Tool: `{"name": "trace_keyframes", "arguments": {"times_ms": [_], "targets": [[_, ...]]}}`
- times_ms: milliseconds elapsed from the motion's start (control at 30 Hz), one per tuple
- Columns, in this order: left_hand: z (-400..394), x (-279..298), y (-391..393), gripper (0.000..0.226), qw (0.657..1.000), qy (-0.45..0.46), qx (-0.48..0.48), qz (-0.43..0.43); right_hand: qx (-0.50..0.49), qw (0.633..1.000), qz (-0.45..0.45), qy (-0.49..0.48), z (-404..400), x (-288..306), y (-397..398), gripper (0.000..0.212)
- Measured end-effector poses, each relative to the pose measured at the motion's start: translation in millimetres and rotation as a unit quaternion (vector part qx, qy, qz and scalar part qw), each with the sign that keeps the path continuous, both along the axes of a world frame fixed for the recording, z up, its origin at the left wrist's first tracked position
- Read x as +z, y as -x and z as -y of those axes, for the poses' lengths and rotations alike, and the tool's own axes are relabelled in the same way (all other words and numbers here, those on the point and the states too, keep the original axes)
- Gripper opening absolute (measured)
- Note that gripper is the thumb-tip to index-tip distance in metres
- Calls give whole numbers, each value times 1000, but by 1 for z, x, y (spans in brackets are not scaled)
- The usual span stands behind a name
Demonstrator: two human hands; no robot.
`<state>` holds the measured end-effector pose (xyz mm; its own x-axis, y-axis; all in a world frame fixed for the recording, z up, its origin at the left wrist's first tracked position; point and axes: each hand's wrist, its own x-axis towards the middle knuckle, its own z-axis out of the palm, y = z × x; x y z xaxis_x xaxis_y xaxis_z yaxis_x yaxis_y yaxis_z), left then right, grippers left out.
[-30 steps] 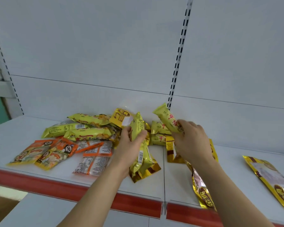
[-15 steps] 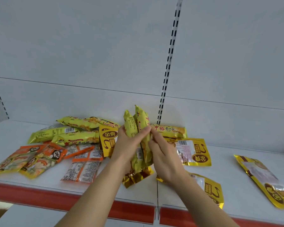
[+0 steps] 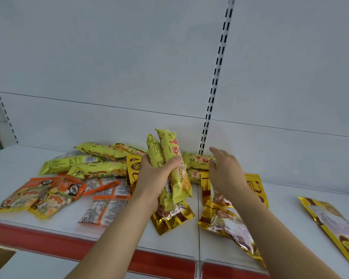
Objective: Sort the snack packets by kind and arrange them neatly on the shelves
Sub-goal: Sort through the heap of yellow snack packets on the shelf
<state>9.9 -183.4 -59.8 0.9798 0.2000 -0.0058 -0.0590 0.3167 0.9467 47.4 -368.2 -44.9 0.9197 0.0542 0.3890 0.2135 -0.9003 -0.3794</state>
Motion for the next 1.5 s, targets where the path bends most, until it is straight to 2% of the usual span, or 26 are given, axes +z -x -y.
{"name": "trace_keyframes", "arguments": {"times_ms": [133, 300, 367, 433, 500, 533, 567, 667, 833, 1000, 1067, 1133, 1233, 1333, 1500], "targets": [[-6, -5, -2, 58, 1000, 11, -7, 2, -10, 977, -88, 196, 3, -6, -28, 61], [-2, -8, -3, 71, 1000, 18, -17, -10, -23, 965, -32, 258, 6, -9, -40, 46], [0, -9, -5, 75, 999, 27, -18, -10, -9, 975, 16, 222, 11, -4, -38, 42], [1, -10, -8, 80, 999, 35, -19, -13, 3, 990, 87, 109, 11, 6, -29, 41], [5, -10, -11, 98, 998, 55, -24, -28, 5, 990, 141, -26, 7, 18, -13, 43], [7, -9, -12, 103, 997, 67, -27, -40, 7, 987, 146, -70, 2, 22, -5, 45], [10, -10, -14, 99, 995, 84, -38, -47, 12, 986, 132, -102, -4, 25, 2, 46], [21, -10, -14, 69, 986, 130, -80, -60, 17, 983, 29, -179, -22, 20, 14, 49], [27, -12, -15, 53, 989, 125, -62, -57, 0, 979, -14, -205, -20, 13, 20, 45], [29, -3, -7, 54, 993, 83, -75, -21, 15, 955, -77, -286, -9, 15, 25, 46], [32, 1, -4, 65, 995, 58, -83, -6, 19, 950, -89, -297, -6, 15, 31, 45], [37, 6, -1, 74, 995, 38, -94, 9, 15, 945, -88, -314, -1, 13, 40, 52], [55, 11, 3, 65, 993, 13, -119, 24, -10, 942, -61, -330, 14, 13, 60, 71], [89, 16, 10, 59, 986, -11, -161, 43, -33, 940, -22, -340, 45, 16, 83, 56], [170, 28, 32, 58, 969, -22, -244, 42, -87, 912, 2, -401, 123, 26, 123, 36]]}}
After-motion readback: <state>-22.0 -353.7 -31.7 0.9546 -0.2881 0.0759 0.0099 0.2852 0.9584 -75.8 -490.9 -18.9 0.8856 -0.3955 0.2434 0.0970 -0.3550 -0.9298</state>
